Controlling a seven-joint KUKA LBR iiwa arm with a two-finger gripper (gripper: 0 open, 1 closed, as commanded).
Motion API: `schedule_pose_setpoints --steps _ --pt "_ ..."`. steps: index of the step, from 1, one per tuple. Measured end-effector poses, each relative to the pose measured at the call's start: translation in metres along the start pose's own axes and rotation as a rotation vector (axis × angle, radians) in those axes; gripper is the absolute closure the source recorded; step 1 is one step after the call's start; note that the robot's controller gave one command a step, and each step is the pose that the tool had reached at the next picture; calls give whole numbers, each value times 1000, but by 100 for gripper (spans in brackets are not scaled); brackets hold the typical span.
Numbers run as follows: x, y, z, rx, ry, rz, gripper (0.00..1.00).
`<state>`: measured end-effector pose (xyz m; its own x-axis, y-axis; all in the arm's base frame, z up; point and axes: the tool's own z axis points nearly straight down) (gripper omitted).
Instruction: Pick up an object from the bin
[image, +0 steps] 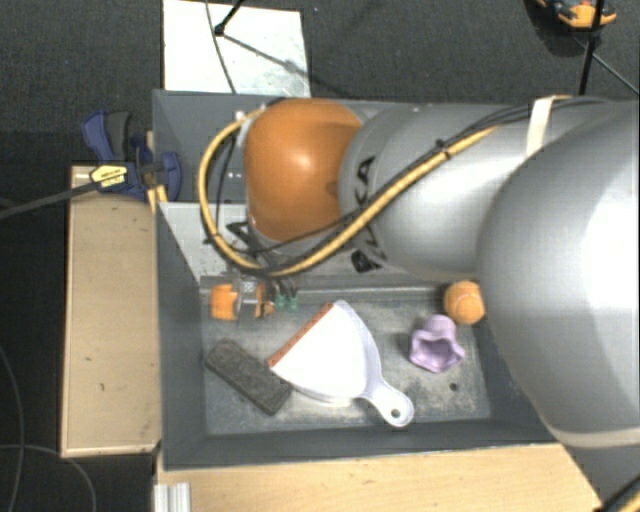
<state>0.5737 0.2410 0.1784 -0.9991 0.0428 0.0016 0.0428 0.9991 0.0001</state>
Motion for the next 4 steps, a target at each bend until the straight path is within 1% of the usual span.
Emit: schedule_pose_setpoints --steps 1,2,3,4 --pt "-9 7 5 -9 -21 1 100" --pt "-6 5 43 1 2 4 100" --pt "0 0 -9 -1 -1 -3 100" --pt "1 0 -20 -2 -4 -3 100"
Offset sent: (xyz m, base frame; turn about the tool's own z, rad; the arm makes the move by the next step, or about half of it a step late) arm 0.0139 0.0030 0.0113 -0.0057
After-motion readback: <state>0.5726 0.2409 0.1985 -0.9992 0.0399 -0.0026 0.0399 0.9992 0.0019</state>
